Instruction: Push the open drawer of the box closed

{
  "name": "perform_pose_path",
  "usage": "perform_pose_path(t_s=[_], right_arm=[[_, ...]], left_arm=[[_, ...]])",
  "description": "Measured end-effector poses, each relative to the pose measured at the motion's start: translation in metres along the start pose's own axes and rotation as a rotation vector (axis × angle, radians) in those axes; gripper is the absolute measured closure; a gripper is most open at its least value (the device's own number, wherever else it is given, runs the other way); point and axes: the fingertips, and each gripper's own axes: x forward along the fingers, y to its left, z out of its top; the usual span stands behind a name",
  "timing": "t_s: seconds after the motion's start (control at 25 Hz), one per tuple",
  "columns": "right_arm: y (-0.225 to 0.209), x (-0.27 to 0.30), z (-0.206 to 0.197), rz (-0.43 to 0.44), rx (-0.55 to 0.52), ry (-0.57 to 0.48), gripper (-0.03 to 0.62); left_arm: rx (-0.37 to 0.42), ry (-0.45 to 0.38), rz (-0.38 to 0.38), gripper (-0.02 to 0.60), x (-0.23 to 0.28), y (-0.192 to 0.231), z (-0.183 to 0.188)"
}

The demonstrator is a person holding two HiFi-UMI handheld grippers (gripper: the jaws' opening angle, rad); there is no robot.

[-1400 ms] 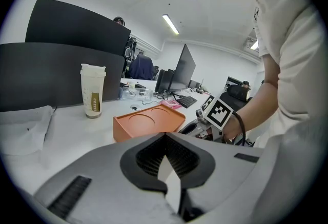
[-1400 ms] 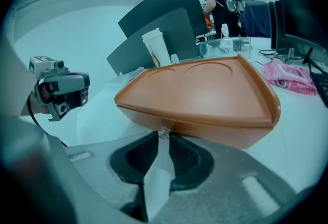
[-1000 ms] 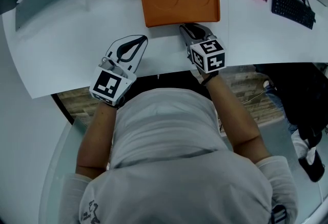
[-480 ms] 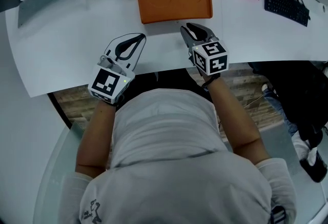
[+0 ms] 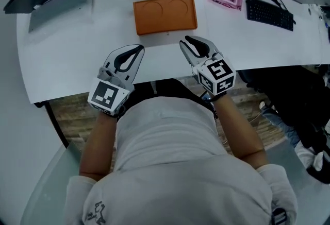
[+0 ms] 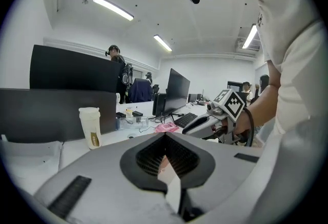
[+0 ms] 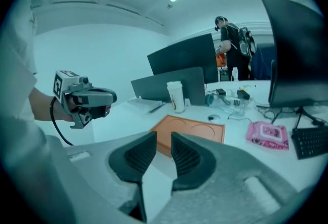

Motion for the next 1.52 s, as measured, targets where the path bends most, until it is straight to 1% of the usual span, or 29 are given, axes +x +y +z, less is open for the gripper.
perform_pose_path(t_s=[0.16,0.4,0.52,0.56,0.6,0.64,0.76,0.92,1.08,1.28,1.44,1.52], right_arm=[[0.02,-0.039,0.044,0.029,-0.092,-0.105,0.505],[0.046,-0.095,0.116,0.042,-0.284,-0.258,0.517],[0.06,-0.121,0.147,0.054,-0.313,-0.327,0.528],[0.065,-0.128,0.155,0.062,-0.317,-0.339,0.539],[0.069,-0.134,0.16,0.071,-0.325,-0.344,0.566],[0.073,-0.139,0.164,0.079,-0.337,-0.346,0.591],[0.078,-0.149,0.172,0.093,-0.357,-0.363,0.591],[0.079,-0.156,0.179,0.103,-0.342,-0.383,0.591],[0.08,-0.157,0.179,0.114,-0.346,-0.372,0.591],[0.086,-0.15,0.174,0.134,-0.361,-0.35,0.591],[0.093,-0.151,0.168,0.134,-0.341,-0.343,0.591],[0.094,-0.151,0.165,0.124,-0.337,-0.338,0.591]], left_arm=[[0.042,-0.051,0.03,0.581,-0.019,-0.015,0.039],[0.097,-0.139,0.083,0.583,-0.045,-0.028,0.101],[0.116,-0.186,0.1,0.582,-0.056,-0.039,0.128],[0.119,-0.199,0.103,0.582,-0.059,-0.043,0.135],[0.121,-0.212,0.105,0.581,-0.062,-0.047,0.142],[0.125,-0.226,0.105,0.582,-0.064,-0.052,0.147],[0.137,-0.25,0.102,0.581,-0.067,-0.061,0.159],[0.136,-0.249,0.109,0.581,-0.07,-0.064,0.167],[0.144,-0.246,0.116,0.583,-0.075,-0.068,0.173],[0.141,-0.244,0.135,0.582,-0.087,-0.07,0.174],[0.128,-0.206,0.123,0.583,-0.096,-0.073,0.16],[0.131,-0.228,0.111,0.582,-0.098,-0.073,0.163]])
